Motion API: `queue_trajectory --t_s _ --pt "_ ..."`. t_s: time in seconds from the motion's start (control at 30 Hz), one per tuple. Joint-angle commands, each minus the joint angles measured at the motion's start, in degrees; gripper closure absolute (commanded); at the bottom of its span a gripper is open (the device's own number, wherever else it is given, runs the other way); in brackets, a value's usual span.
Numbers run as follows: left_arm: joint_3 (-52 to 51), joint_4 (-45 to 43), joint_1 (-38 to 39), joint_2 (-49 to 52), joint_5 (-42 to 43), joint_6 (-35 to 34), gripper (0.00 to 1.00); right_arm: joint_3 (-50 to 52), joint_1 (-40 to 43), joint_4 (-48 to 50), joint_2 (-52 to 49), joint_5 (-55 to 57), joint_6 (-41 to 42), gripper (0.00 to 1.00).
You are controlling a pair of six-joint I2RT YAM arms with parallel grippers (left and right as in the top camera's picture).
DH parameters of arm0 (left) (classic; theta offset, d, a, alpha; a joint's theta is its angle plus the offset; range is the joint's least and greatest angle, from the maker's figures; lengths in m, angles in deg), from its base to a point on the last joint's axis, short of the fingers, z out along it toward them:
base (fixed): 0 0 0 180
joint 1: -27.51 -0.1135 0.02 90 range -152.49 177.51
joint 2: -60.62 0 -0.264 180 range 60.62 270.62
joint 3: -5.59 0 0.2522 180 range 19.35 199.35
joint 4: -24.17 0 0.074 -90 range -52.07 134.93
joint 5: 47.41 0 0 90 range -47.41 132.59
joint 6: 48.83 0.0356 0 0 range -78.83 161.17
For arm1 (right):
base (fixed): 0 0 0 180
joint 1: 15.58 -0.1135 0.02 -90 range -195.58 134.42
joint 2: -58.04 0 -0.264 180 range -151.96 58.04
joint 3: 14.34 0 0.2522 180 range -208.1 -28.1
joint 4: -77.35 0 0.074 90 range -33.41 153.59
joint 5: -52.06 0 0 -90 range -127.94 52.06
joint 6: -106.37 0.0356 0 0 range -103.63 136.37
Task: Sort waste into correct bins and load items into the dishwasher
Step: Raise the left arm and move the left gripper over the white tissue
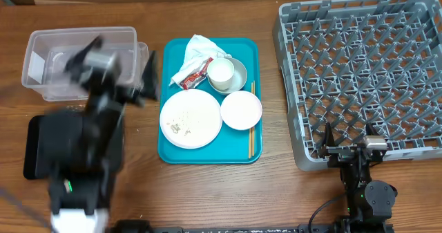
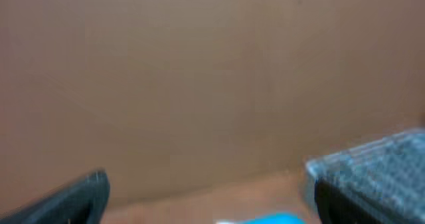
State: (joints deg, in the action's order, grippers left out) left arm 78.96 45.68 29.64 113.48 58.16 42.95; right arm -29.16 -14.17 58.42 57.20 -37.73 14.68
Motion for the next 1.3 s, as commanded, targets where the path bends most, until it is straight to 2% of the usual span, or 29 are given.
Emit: queue_trajectory --t_s 0.0,0.07,0.17,0.3,0.4,0.53,0.63,0.83,0.9,1.07,1.27 --pt "14.2 10.9 -0.2 10.2 15.7 5.9 0.00 0.6 0.2 0.3 0.7 -0.3 0.2 0.00" --pt "18.8 14.7 -0.2 14.6 18.6 3.8 0.00 0.6 0.2 0.3 0.7 -0.3 0.2 0.00" --pt "22.6 15.0 -0.2 19.3 22.9 3.5 0.00 0.6 0.2 0.3 0.7 -0.3 0.2 0.00" --pt "30.1 19.0 -0.2 25.3 18.2 0.5 0.00 0.6 0.2 0.3 0.7 -0.3 0.2 0.00" --pt "42.0 32.8 -0.2 32.0 11.7 1.1 0.00 0.6 0.2 0.3 0.7 -0.3 0.2 0.00" --pt "61.9 56.5 -0.2 43.7 5.1 5.8 0.00 0.6 0.2 0.3 0.7 -0.3 0.2 0.00" --pt "70.8 65.6 0.2 49.9 5.3 7.0 0.00 0.6 0.2 0.3 0.7 -0.3 0.2 0.00" --pt "72.2 63.7 0.7 55.0 9.6 3.8 0.00 0.6 0.2 0.3 0.7 -0.3 0.2 0.00" --pt "72.2 63.8 2.0 56.7 4.5 3.6 0.00 0.6 0.2 0.3 0.7 -0.3 0.2 0.00" --pt "72.2 64.8 7.6 62.6 -16.9 -1.5 0.00 0.6 0.2 0.3 0.7 -0.3 0.2 0.00" --pt "72.2 61.1 12.5 69.0 -27.9 -1.6 0.00 0.6 0.2 0.3 0.7 -0.3 0.2 0.00"
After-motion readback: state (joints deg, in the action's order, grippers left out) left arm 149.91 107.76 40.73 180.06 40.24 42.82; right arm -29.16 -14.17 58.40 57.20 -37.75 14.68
